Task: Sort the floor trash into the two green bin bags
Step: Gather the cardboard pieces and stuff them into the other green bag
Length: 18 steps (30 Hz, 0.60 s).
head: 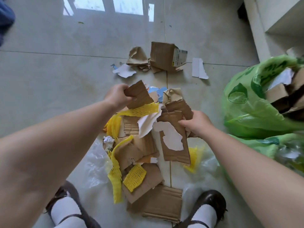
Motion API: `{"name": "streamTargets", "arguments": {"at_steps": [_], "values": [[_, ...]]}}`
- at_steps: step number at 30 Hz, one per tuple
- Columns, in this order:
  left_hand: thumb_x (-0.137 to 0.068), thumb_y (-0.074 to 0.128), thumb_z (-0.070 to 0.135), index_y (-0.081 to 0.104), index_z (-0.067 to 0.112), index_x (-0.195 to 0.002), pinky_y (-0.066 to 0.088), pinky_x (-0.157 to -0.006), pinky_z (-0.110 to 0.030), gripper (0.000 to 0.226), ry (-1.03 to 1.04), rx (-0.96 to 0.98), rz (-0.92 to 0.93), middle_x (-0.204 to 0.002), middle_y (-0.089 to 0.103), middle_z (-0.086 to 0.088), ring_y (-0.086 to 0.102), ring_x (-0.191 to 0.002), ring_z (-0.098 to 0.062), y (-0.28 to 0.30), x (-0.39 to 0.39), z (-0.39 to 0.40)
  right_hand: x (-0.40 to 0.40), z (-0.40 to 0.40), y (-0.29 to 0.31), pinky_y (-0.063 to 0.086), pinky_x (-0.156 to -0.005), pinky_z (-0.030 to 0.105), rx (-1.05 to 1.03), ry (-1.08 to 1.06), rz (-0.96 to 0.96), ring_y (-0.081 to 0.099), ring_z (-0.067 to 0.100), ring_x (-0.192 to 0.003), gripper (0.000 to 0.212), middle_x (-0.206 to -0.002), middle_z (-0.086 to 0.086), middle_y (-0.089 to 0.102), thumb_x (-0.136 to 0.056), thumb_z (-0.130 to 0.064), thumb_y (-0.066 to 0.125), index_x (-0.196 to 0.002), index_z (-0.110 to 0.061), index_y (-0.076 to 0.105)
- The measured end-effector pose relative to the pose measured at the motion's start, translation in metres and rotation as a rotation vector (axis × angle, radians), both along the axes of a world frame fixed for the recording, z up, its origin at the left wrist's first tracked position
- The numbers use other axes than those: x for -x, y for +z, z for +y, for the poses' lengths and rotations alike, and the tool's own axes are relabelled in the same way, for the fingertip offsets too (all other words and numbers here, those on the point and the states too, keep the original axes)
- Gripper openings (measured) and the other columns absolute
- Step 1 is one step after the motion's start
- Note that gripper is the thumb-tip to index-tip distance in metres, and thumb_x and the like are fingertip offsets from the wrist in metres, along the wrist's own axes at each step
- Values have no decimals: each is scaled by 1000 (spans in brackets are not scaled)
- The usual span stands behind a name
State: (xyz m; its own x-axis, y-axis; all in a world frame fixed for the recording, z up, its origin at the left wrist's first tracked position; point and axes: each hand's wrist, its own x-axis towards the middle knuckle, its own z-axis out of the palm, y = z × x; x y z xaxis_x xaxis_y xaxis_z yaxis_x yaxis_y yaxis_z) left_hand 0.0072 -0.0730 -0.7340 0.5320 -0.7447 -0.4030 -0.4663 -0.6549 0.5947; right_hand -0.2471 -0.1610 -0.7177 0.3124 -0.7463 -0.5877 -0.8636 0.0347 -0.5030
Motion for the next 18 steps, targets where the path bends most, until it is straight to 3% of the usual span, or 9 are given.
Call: {"name": "streamTargets", "arguments": {"at_steps": [5,10,14,18], "values": [[-78,72,20,57,18,-86,46,-76,-38,17,97,109,-23,-93,65,-18,60,-95,-37,32,-10,17,4,3,30,54,-73,38,222,-137,-64,63,30,-83,9,-78,4,65,-76,-23,66,-74,-21,57],[-84,66,23,63,10,-108,42,-75,-32,27,265,167,-58,-102,66,-13,60,-97,-31,54,-22,36,4,-4,46,56,-76,46,295,-341,-161,66,32,-79,15,-78,8,68,-73,-24,68,-66,-21,55],[-87,65,25,60,10,-119,49,-83,-31,35,521,249,221,-109,65,-9,60,-96,-23,43,-37,41,-6,-20,41,58,-74,48,222,-631,-328,66,30,-71,18,-72,10,67,-69,-25,71,-76,-11,63],[-86,66,28,57,15,-118,52,-85,-36,35,637,185,479,-118,64,-10,61,-107,-25,11,-49,41,-24,-36,17,56,-76,54,55,-891,-500,66,27,-69,20,-66,11,63,-64,-22,74,-71,-12,58]]}}
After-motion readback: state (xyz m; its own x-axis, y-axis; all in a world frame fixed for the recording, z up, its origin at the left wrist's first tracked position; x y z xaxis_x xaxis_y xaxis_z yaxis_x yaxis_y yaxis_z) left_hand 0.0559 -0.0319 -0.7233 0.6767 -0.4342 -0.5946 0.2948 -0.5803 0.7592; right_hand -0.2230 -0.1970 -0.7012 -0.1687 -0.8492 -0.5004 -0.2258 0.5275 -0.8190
